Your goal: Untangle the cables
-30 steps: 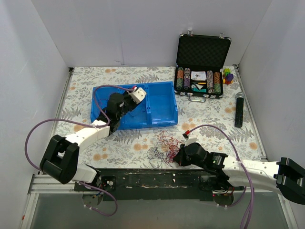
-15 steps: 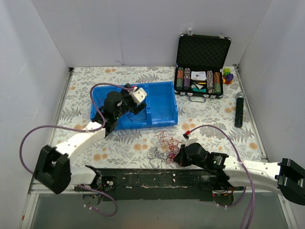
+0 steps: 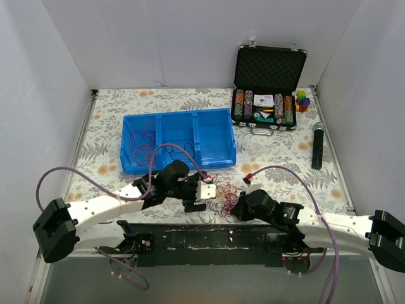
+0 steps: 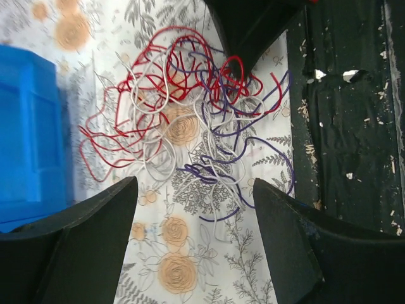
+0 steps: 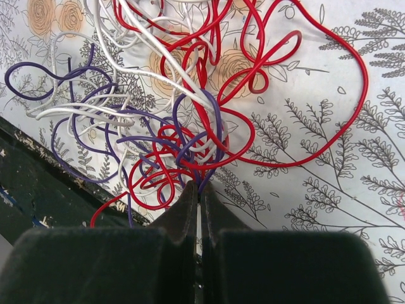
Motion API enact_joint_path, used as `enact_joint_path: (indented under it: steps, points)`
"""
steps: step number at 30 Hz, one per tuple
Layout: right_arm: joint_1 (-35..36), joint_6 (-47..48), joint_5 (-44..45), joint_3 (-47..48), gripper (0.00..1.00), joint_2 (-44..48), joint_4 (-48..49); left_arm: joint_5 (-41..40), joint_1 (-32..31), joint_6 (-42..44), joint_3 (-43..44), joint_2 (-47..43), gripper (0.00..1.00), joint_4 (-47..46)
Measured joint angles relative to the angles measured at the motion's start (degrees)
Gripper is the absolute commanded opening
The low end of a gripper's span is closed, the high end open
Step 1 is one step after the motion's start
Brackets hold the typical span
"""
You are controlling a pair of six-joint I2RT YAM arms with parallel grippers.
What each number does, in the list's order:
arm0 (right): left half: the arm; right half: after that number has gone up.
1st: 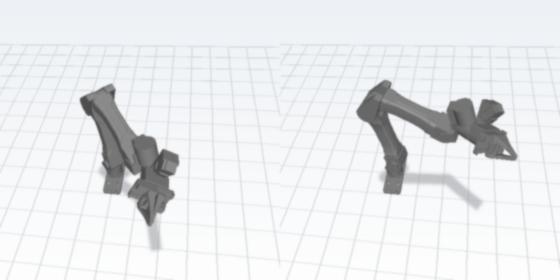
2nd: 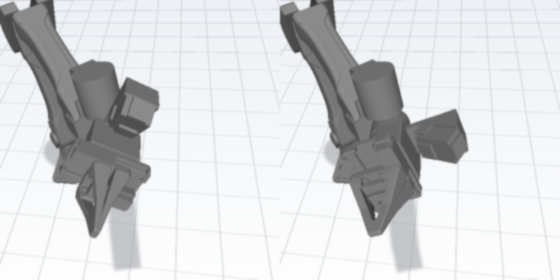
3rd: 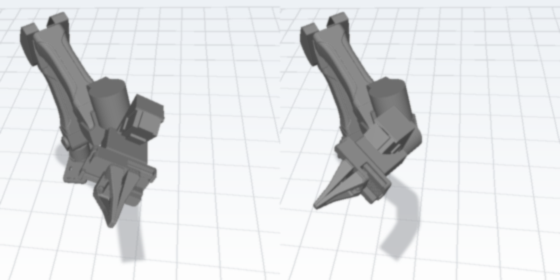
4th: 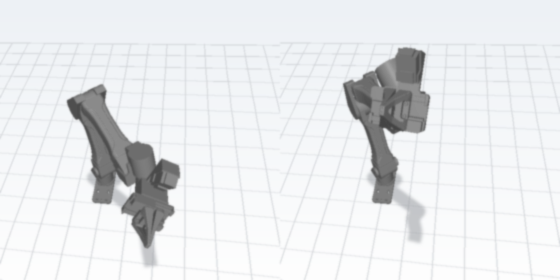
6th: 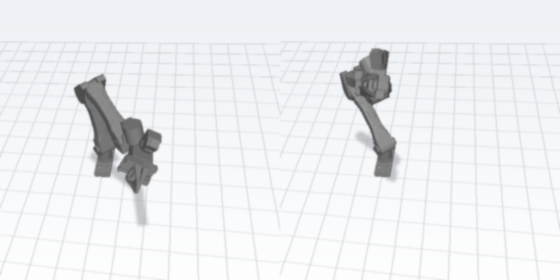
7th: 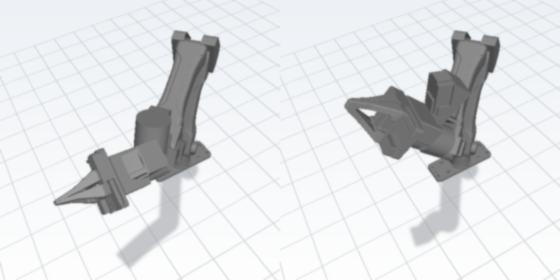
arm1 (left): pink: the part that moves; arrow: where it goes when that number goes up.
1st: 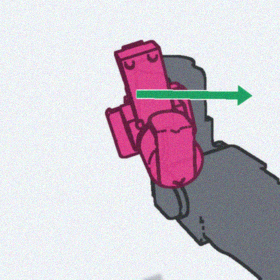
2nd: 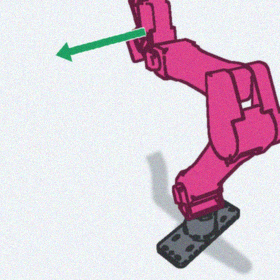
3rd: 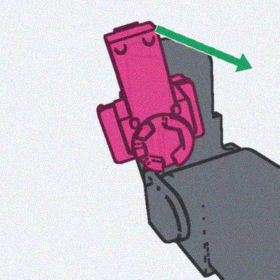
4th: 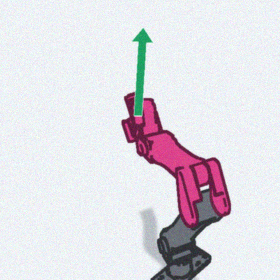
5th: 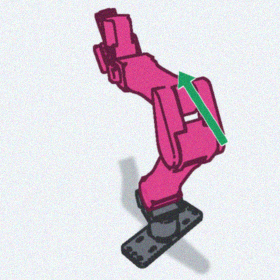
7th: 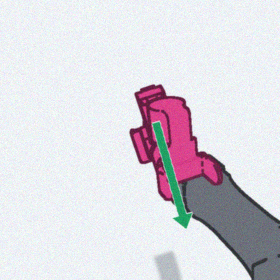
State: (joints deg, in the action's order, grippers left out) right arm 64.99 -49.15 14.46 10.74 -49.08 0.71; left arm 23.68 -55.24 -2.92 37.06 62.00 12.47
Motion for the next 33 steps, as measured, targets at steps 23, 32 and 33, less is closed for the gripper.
enact_joint_path:
  steps: [23, 32, 33]
  points:
    - [0.0, 0.1, 0.3, 0.0, 0.01, 1.1, -1.5, -0.3, 0.0, -11.5, -0.1, 11.8, 0.28, -6.1]
    - [0.0, 0.5, 0.4, 0.0, 0.01, 1.0, -1.5, -0.4, 0.0, -9.2, -0.4, 11.8, 0.00, -5.9]
    - [0.0, 0.5, 0.4, 0.1, 0.01, 0.9, -1.5, -0.4, 0.0, -9.0, -0.4, 11.8, 0.00, -5.6]
